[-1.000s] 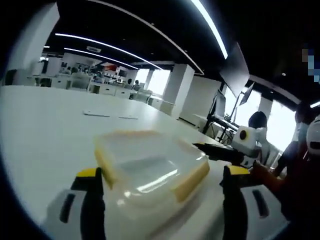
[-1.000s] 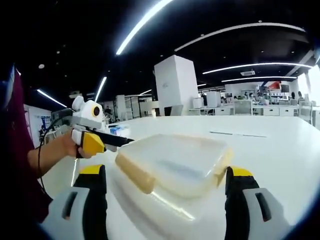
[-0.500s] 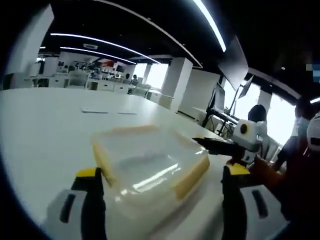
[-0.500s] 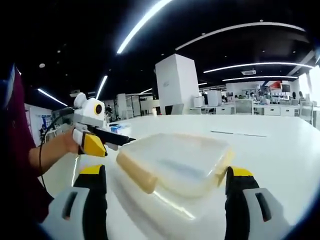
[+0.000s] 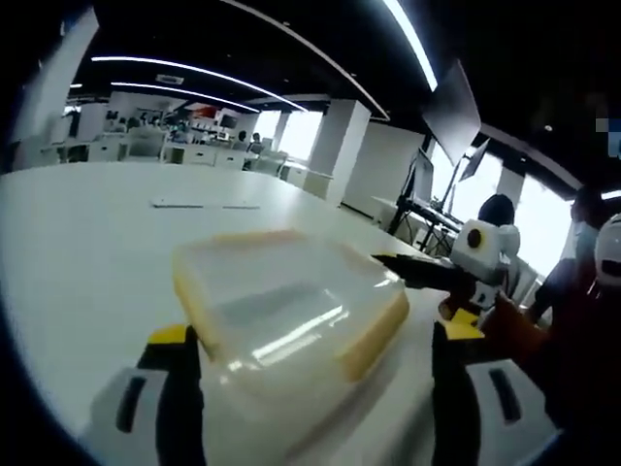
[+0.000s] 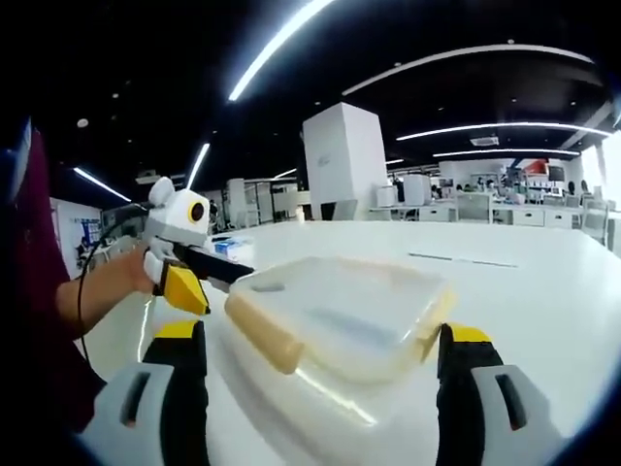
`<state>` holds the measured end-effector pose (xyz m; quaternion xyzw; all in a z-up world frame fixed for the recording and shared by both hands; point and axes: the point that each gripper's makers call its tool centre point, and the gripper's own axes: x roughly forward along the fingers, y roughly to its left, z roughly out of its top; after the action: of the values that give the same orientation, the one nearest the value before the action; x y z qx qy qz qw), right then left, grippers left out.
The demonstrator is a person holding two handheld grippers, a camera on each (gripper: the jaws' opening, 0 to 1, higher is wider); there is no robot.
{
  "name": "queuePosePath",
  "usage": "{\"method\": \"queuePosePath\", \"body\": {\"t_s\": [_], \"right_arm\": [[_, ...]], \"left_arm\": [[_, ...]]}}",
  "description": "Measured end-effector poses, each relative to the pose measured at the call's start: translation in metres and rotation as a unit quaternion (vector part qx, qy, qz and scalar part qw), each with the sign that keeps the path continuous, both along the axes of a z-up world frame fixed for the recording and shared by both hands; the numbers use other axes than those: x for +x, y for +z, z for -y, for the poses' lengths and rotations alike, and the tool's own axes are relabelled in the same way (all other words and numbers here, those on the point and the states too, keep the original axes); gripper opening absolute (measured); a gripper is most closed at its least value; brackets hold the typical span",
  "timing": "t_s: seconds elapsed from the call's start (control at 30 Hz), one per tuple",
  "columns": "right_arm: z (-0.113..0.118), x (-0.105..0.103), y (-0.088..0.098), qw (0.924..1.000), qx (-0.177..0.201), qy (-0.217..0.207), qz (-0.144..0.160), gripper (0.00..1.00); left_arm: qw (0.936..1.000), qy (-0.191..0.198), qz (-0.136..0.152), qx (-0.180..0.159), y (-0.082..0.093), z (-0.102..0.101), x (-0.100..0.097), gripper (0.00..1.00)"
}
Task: Snap each plastic latch of the storage box into its locked position after aligning the lid with the box until every specified latch is closed and the lid sits flush.
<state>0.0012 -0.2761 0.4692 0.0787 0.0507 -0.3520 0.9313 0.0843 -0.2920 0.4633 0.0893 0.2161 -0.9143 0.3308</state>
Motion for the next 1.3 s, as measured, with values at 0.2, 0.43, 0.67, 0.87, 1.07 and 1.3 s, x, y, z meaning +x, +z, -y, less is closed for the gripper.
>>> {"method": "queuePosePath", "body": {"t_s": [0.2, 0.43, 0.67, 0.87, 1.07, 1.3], "right_arm": [[0.003, 0.000, 0.000, 1.0000, -0.005, 0.002, -0.004, 1.00], [0.004, 0.000, 0.001, 0.9999, -0.011, 0.004, -0.007, 1.00], [0.007, 0.000, 0.003, 0.9998, -0.016, 0.002, -0.007, 1.00], [0.009, 0.000, 0.003, 0.9998, -0.018, 0.001, -0.011, 1.00], [0.011, 0.001, 0.004, 0.9996, -0.023, -0.002, -0.018, 1.00], [0.015, -0.001, 0.005, 0.9994, -0.026, -0.007, -0.021, 1.00]], "left_arm": [[0.9999, 0.004, 0.014, -0.004, -0.003, 0.003, 0.008, 0.90], [0.9998, 0.001, 0.017, -0.015, -0.003, 0.003, 0.011, 0.89], [0.9991, 0.016, 0.025, -0.030, 0.000, 0.007, 0.028, 0.90], [0.9989, 0.027, 0.013, -0.036, 0.005, 0.008, 0.033, 0.91], [0.9982, 0.027, 0.011, -0.052, 0.012, 0.010, 0.032, 0.95], [0.9975, 0.028, 0.007, -0.064, 0.018, 0.012, 0.031, 0.95]]}}
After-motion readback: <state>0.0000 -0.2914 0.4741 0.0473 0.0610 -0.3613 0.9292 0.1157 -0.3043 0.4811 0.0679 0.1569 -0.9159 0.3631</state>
